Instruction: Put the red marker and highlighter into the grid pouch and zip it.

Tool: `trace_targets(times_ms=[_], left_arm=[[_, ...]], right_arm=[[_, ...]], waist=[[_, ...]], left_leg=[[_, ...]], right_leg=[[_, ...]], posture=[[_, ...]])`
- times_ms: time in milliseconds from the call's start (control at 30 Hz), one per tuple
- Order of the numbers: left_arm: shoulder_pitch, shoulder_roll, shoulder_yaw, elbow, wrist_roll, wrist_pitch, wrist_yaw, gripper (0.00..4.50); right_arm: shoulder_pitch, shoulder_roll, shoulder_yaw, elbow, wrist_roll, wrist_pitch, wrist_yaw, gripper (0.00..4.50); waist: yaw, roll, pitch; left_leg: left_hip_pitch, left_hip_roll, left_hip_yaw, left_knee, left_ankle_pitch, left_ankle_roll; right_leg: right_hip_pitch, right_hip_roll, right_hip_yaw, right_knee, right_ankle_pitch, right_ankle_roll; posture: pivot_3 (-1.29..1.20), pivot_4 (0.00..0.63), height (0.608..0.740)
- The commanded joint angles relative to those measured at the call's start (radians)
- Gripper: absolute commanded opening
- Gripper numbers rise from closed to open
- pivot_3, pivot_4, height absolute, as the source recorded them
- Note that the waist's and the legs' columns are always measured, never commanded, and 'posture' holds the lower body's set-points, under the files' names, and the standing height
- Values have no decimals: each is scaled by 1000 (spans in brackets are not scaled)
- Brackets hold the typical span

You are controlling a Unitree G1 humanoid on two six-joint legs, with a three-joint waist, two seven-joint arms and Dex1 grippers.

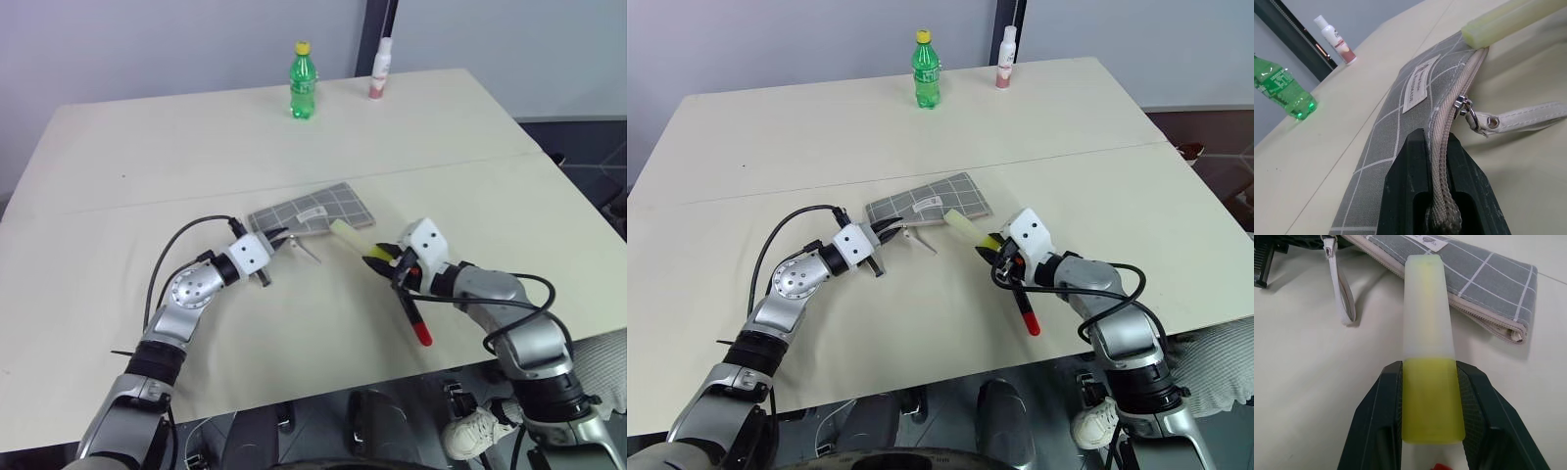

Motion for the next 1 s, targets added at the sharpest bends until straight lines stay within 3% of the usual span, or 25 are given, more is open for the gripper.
trace_targets(times_ms=[33, 533, 800, 1000], left_arm=[[3, 11, 13, -24, -9, -8, 7, 0], [8, 12, 0, -58, -20, -7, -18, 0], [9, 11, 4, -61, -18, -3, -24, 0], [0, 8, 0, -55, -11, -8, -22, 0]], right_arm=[[23, -36, -29, -78, 68, -29, 85, 946], [-30, -33, -18, 86, -39, -138, 20, 946], [21, -49, -46, -1, 65, -150, 131, 946], [39, -102, 4, 24, -3, -186, 158, 946]], waist=[[1, 0, 0], [1, 0, 0], [2, 0, 0], [1, 0, 0]], left_leg=[[0, 0, 0, 0, 0, 0], [0, 0, 0, 1, 0, 1], [0, 0, 0, 1, 0, 1], [0, 0, -1, 3, -1, 1]], right_leg=[[0, 0, 0, 0, 0, 0], [1, -1, -1, -1, 1, 1], [2, -1, -2, -1, 1, 1], [2, -1, -2, -1, 1, 2]], posture=[[0, 150, 740], [0, 150, 740], [0, 150, 740], [0, 150, 740]])
